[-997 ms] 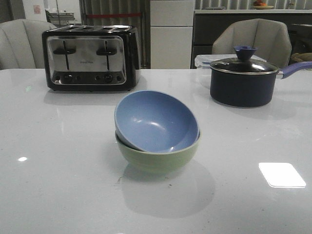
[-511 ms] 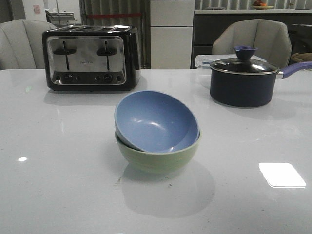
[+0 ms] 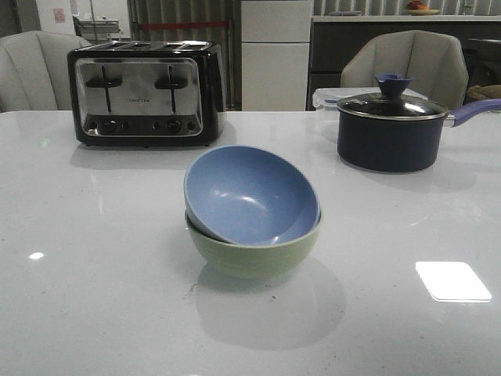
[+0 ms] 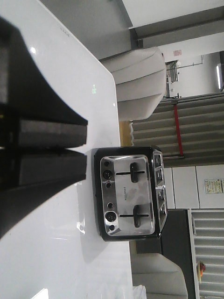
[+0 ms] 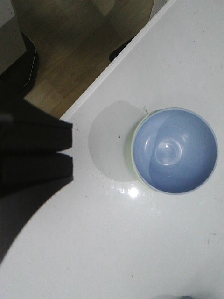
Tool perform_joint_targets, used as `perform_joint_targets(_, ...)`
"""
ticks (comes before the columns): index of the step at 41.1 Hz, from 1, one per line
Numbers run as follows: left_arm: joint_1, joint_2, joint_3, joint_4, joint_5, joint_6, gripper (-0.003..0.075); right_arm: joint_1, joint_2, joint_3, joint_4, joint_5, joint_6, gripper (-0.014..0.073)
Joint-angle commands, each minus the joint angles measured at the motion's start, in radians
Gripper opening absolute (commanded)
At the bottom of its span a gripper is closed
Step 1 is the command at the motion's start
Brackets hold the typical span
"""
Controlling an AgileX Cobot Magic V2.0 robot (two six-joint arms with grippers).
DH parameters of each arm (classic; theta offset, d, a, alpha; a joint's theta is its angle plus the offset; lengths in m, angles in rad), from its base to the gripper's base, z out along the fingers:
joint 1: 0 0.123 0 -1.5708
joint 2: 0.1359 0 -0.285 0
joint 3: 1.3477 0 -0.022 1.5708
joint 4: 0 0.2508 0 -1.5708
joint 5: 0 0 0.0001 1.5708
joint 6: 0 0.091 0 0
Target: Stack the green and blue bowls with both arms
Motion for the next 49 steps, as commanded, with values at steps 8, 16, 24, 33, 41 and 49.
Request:
perform_joint_targets(8, 0.002, -0.021, 0.004, -0.011, -0.091, -0.011, 0.0093, 0.000, -0.003, -0.025, 0.020, -0.067, -0.004, 0.0057)
perform_joint_targets(16, 0.002, -0.019, 0.004, -0.011, -0.091, -0.011, 0.0093, -0.136, -0.112, 0.086, -0.017, -0.222, -0.004, 0.0057)
perform_joint_targets(24, 0.002, -0.019, 0.004, -0.011, -0.091, -0.011, 0.0093, -0.355, -0.352, 0.324, -0.017, -0.512, -0.004, 0.0057)
perform_joint_targets(33, 0.002, -0.019, 0.004, -0.011, -0.091, -0.011, 0.0093, -0.453, -0.594, 0.573, -0.016, -0.681, -0.004, 0.0057)
perform_joint_targets(41, 0.002, -0.019, 0.004, -0.011, -0.091, -0.011, 0.0093, -0.453, -0.710, 0.698, -0.003, -0.723, -0.004, 0.0057)
perform_joint_targets(49, 0.002, -0.019, 0.004, -0.011, -0.091, -0.011, 0.0093, -0.453, -0.708, 0.722, 0.007, -0.745, -0.004, 0.0057)
